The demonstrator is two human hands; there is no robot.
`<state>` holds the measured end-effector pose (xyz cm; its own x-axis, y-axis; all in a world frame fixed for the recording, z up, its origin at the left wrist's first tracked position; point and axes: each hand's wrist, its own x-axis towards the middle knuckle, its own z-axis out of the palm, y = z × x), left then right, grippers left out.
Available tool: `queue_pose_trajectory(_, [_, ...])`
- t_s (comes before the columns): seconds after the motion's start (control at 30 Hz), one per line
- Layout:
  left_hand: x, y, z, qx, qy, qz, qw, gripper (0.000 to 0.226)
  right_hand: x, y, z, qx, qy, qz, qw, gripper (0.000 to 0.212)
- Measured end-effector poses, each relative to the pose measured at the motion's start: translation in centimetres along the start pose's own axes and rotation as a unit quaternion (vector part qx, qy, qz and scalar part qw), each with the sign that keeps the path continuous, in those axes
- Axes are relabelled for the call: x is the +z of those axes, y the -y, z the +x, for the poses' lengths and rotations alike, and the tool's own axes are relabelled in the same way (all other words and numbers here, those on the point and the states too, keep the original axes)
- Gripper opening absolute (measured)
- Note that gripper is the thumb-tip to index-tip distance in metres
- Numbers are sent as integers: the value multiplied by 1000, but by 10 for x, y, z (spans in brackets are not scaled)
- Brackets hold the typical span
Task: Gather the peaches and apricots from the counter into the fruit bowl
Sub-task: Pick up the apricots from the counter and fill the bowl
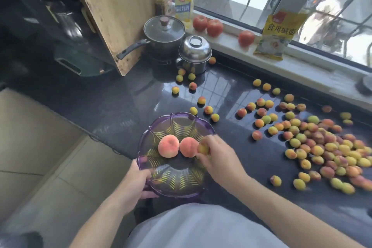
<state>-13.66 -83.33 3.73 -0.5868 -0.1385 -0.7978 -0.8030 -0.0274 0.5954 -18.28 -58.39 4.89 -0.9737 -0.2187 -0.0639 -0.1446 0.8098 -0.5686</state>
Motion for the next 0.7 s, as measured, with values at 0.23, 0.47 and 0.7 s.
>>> queue_pose_trajectory(0.23, [8, -2, 0, -23, 37, 53, 998, 26, 69, -3, 3, -93, 145, -211, 962, 17])
queue_pose_trajectory(0.47, [9, 2, 0, -9, 36, 50, 998, 28, 80, 2, 10, -128, 148, -314, 929, 37])
queue_pose_trajectory(0.7, [1, 5, 9, -19, 42, 72, 996, 24, 37, -1, 10, -137, 33, -236, 962, 33])
